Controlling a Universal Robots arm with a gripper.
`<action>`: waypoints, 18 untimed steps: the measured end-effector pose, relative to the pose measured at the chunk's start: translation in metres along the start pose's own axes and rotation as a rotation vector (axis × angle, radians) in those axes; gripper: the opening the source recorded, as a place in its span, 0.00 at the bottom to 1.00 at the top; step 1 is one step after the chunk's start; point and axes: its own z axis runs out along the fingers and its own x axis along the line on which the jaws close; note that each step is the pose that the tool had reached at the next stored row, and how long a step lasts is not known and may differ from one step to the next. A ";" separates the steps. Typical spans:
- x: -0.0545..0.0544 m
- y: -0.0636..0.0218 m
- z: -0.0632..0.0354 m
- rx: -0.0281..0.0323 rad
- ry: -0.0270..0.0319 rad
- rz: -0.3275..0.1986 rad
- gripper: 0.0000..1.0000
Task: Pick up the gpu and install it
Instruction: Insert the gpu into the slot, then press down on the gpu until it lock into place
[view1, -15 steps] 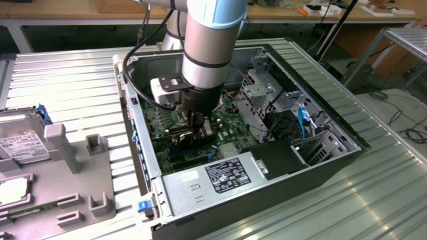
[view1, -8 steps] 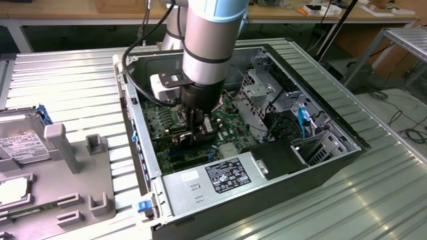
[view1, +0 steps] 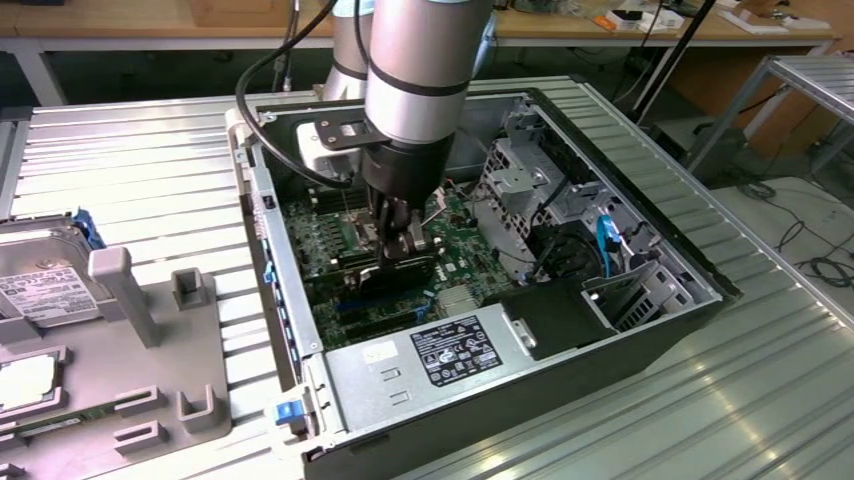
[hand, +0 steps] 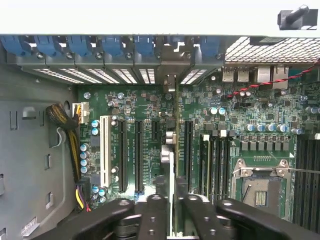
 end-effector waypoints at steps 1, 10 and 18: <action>0.000 0.0000 0.0000 0.0000 0.0000 0.000 0.20; 0.000 0.0000 0.0000 0.0000 0.0000 0.000 0.11; 0.000 0.0120 0.0089 0.0001 -0.0002 0.000 0.11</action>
